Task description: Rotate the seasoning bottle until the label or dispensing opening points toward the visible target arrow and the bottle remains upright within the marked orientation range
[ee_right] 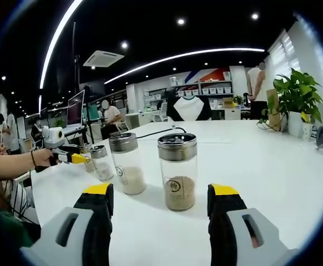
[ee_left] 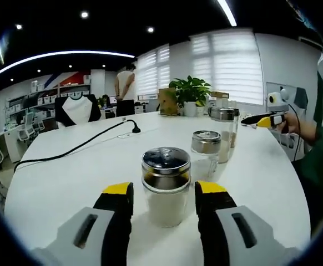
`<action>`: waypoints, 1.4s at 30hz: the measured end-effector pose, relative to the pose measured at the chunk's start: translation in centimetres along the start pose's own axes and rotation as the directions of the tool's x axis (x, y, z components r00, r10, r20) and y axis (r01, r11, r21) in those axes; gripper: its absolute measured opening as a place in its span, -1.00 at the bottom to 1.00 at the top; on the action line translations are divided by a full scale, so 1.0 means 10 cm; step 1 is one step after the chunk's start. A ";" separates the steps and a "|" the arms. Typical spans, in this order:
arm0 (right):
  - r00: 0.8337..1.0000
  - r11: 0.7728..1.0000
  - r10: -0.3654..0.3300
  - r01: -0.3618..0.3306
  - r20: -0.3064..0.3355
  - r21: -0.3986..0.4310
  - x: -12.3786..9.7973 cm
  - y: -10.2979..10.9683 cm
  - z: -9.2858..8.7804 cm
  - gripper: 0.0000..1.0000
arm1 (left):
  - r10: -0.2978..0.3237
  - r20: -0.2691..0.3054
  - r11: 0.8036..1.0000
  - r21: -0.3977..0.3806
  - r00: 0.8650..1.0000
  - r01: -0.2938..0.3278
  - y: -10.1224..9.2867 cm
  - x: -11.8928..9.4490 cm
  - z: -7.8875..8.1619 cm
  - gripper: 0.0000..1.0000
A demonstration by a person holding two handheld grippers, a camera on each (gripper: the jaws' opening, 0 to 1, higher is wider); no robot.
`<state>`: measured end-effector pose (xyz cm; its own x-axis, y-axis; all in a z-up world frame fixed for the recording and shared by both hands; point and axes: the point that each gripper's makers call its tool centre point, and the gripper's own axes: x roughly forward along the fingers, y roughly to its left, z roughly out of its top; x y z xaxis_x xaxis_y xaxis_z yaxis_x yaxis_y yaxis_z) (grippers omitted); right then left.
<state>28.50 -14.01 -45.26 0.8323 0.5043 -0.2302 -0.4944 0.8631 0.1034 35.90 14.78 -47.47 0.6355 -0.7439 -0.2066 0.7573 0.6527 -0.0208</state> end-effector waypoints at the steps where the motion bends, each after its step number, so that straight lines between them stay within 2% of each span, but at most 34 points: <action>1: 1.000 1.000 0.000 0.000 -0.002 0.001 0.00 0.00 -0.01 0.39 | 0.002 -0.003 1.000 0.003 1.000 -0.002 -0.02 -0.02 0.00 -0.07; 3: 1.000 1.000 0.001 -0.001 -0.004 0.002 0.00 0.00 -0.02 0.39 | 0.063 -0.020 0.998 -0.019 0.998 -0.064 0.06 -0.05 -0.03 0.01; 6: 1.000 1.000 0.002 -0.002 -0.006 0.004 0.00 0.01 -0.03 0.39 | 0.117 -0.011 0.991 -0.058 0.993 -0.117 0.08 -0.07 -0.06 0.13; 9: 1.000 1.000 0.008 -0.008 -0.005 0.003 0.01 0.02 -0.02 0.39 | 0.183 -0.026 0.982 -0.030 0.983 -0.184 0.09 -0.08 -0.09 0.15; 10: 1.000 1.000 0.008 -0.008 -0.004 0.001 0.01 0.02 -0.01 0.39 | 0.236 -0.033 0.970 -0.060 0.971 -0.237 0.12 -0.10 -0.11 0.16; 13: 1.000 1.000 0.010 -0.010 0.001 -0.001 0.01 0.03 0.01 0.39 | 0.330 -0.027 0.938 -0.106 0.944 -0.331 0.19 -0.15 -0.14 0.17; 14: 1.000 1.000 0.010 -0.010 0.001 -0.003 0.01 0.04 0.01 0.39 | 0.337 -0.023 0.935 -0.110 0.941 -0.338 0.17 -0.15 -0.14 0.18; 15: 1.000 1.000 0.010 -0.010 0.001 -0.003 0.01 0.04 0.01 0.39 | 0.368 -0.022 0.922 -0.118 0.929 -0.368 0.18 -0.16 -0.14 0.18; 16: 1.000 1.000 0.011 -0.011 0.000 -0.002 0.01 0.04 0.01 0.39 | 0.371 -0.021 0.922 -0.113 0.928 -0.371 0.15 -0.16 -0.14 0.18; 19: 1.000 1.000 0.011 -0.011 0.000 -0.001 0.01 0.04 0.00 0.39 | 0.430 -0.006 0.896 -0.118 0.903 -0.428 0.11 -0.16 -0.11 0.19; 20: 1.000 1.000 0.010 -0.010 0.001 0.000 0.01 0.04 0.00 0.39 | 0.481 -0.003 0.870 -0.122 0.877 -0.477 0.13 -0.18 -0.10 0.20; 21: 1.000 1.000 0.010 -0.010 0.002 0.001 0.01 0.04 0.00 0.39 | 0.498 -0.010 0.862 -0.105 0.867 -0.496 0.13 -0.17 -0.11 0.22; 26: 1.000 1.000 0.000 0.000 0.008 0.010 -0.01 0.03 0.02 0.39 | 0.548 0.006 0.826 -0.164 0.836 -0.540 0.09 -0.09 -0.10 0.18; 30: 1.000 1.000 0.009 -0.009 0.008 0.001 -0.01 0.06 0.02 0.39 | 0.565 -0.001 0.814 -0.167 0.825 -0.557 0.06 -0.04 -0.09 0.17; 34: 1.000 1.000 0.001 -0.001 0.016 0.002 -0.02 0.05 0.04 0.39 | 0.591 0.021 0.794 -0.189 0.806 -0.577 0.07 -0.04 -0.07 0.16; 42: 1.000 1.000 0.009 -0.009 0.010 0.008 -0.01 0.06 0.03 0.39 | 0.602 0.021 0.788 -0.177 0.798 -0.590 0.10 -0.02 -0.08 0.04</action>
<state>28.21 -13.49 -44.92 0.8302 0.5126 -0.2191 -0.5003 0.8585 0.1129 36.40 15.72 -48.19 0.9664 -0.2034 -0.1569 0.1949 0.9785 -0.0681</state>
